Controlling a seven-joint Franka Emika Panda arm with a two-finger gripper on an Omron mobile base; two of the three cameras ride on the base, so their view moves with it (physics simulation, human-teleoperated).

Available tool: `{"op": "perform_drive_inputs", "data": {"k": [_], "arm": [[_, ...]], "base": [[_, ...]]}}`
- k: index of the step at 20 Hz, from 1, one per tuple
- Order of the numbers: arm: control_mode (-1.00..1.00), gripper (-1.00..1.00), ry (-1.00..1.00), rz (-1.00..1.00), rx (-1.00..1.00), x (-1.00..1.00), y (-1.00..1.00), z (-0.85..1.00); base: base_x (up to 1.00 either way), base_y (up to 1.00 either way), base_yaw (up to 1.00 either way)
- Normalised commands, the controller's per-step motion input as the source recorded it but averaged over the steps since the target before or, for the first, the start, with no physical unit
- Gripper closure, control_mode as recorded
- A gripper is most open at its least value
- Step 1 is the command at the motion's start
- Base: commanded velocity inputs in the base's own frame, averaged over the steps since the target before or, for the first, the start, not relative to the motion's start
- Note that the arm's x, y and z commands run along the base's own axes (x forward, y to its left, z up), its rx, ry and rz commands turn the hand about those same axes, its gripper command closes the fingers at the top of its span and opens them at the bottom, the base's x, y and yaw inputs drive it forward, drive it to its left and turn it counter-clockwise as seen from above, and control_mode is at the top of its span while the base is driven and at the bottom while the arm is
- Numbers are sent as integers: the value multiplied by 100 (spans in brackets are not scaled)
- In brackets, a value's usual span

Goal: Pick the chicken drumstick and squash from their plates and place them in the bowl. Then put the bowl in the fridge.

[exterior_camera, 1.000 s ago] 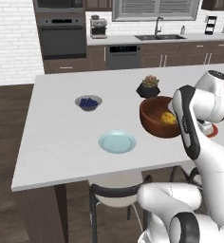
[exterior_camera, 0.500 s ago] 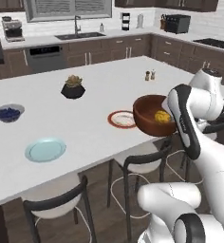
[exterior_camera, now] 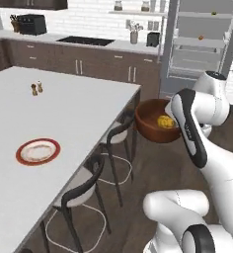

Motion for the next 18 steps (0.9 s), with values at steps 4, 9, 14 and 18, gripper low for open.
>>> {"op": "perform_drive_inputs", "data": {"k": [4,9,14,18], "arm": [[100,100,0,0,0,0,0,0],[100,100,0,0,0,0,0,0],[100,100,0,0,0,0,0,0],[100,100,0,0,0,0,0,0]], "base": [[21,-45,-76],[92,-13,-46],[100,0,-17],[100,0,-21]]}}
